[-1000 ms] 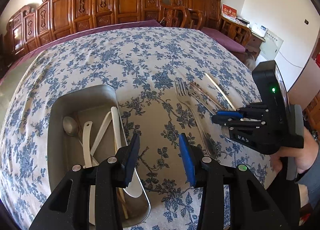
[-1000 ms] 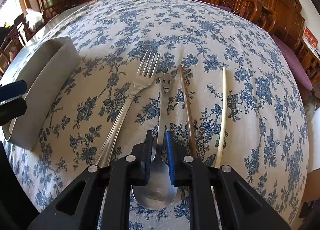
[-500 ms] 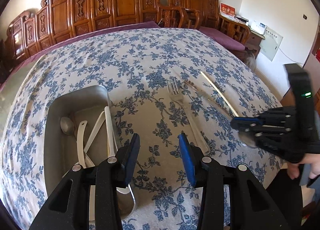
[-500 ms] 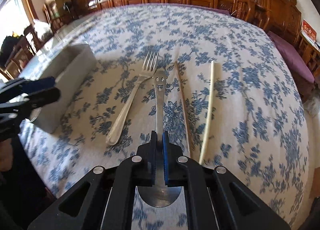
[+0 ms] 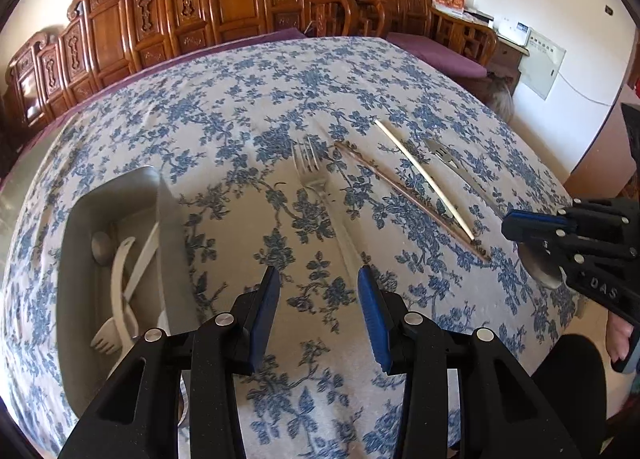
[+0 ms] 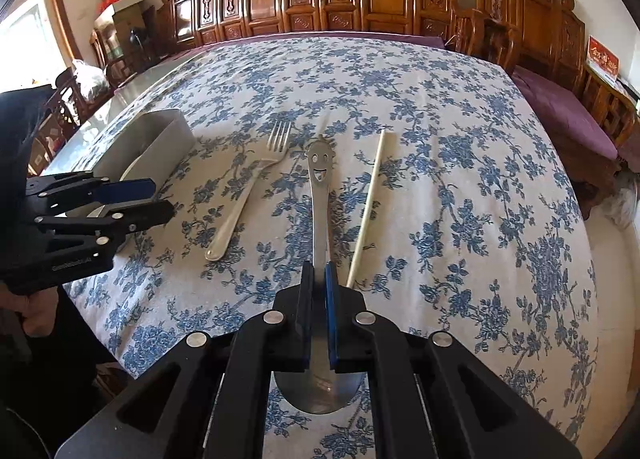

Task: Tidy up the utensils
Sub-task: 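Grasp the metal fork handle with the left gripper while the right gripper holds the smiley spoon, then carry the fork into the tray and open the left gripper while the right holds the spoon, then lower the smiley-face spoon into the tray and open the right gripper, then move the right gripper to the chopsticks and close on a light bamboo chopstick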

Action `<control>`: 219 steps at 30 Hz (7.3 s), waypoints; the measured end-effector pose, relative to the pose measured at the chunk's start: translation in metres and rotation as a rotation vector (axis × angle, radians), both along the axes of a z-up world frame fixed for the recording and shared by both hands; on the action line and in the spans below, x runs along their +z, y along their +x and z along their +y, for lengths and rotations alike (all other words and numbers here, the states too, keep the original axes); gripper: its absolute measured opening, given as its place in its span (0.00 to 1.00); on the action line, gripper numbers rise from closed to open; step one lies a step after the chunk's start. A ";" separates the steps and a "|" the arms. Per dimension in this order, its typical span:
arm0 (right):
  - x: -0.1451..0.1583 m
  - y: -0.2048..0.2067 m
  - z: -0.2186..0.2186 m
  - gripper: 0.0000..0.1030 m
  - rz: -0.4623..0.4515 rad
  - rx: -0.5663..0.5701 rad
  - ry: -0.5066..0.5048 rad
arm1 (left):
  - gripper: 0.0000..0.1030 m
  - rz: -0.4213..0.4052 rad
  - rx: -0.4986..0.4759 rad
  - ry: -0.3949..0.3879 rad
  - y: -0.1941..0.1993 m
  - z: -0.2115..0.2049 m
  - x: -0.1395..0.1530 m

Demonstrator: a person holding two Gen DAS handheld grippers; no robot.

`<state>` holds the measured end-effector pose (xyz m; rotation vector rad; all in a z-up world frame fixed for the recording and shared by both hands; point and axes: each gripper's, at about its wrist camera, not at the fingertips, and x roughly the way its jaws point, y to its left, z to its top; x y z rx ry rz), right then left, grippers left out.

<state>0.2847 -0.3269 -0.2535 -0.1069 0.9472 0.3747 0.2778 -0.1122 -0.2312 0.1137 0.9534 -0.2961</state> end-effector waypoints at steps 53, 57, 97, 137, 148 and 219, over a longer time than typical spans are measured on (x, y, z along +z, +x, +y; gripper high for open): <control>0.023 -0.009 0.008 0.07 -0.044 0.016 0.036 | 0.06 0.046 0.054 0.014 0.012 -0.001 0.008; 0.025 -0.013 0.017 0.07 -0.049 0.037 0.036 | 0.06 0.011 0.055 0.010 0.000 0.009 0.024; 0.018 -0.028 0.054 0.07 -0.057 0.094 0.012 | 0.06 0.026 0.259 -0.008 0.017 0.161 0.013; 0.030 -0.031 0.100 0.07 -0.065 0.126 0.058 | 0.07 0.012 0.238 0.038 0.003 0.179 0.026; 0.042 -0.015 0.184 0.07 -0.046 0.200 0.118 | 0.07 -0.057 0.242 0.027 -0.030 0.221 0.062; -0.012 0.074 0.007 0.24 -0.048 -0.178 -0.004 | 0.82 -0.034 0.161 -0.041 -0.003 0.113 0.038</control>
